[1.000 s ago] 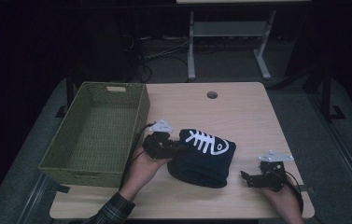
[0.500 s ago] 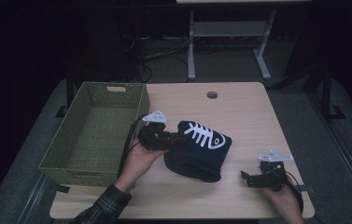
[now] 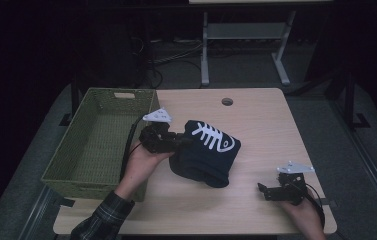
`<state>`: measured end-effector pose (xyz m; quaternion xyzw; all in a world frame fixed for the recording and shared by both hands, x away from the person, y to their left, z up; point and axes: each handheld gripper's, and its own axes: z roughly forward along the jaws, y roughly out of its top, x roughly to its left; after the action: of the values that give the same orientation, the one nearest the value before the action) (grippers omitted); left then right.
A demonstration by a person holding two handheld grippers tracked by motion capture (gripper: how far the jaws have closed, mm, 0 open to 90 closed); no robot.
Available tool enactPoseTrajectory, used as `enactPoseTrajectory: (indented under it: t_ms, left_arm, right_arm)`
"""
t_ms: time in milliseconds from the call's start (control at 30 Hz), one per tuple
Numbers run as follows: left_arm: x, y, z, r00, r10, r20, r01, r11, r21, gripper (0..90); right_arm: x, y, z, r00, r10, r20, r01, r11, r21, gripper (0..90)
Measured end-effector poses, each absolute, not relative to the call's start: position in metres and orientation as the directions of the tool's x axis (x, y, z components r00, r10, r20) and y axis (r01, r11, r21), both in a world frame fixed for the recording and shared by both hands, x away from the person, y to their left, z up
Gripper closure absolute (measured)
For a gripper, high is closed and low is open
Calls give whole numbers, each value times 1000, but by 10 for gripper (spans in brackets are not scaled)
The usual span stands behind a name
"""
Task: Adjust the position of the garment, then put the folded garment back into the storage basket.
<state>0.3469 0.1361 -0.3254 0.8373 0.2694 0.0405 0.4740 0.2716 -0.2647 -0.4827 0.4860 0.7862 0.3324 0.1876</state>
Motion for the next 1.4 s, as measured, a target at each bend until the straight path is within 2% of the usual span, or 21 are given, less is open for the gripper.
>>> enactPoseTrajectory:
  t_ms: [867, 1400]
  left_arm:
    - [354, 196, -290, 833, 525, -176, 386, -324, 864, 739]
    - [353, 242, -263, 801, 578, -156, 371, -274, 887, 739]
  right_arm:
    - [272, -265, -483, -457, 889, 28, 639, 306, 706, 32]
    - [272, -265, -483, -456, 889, 28, 639, 306, 706, 31]
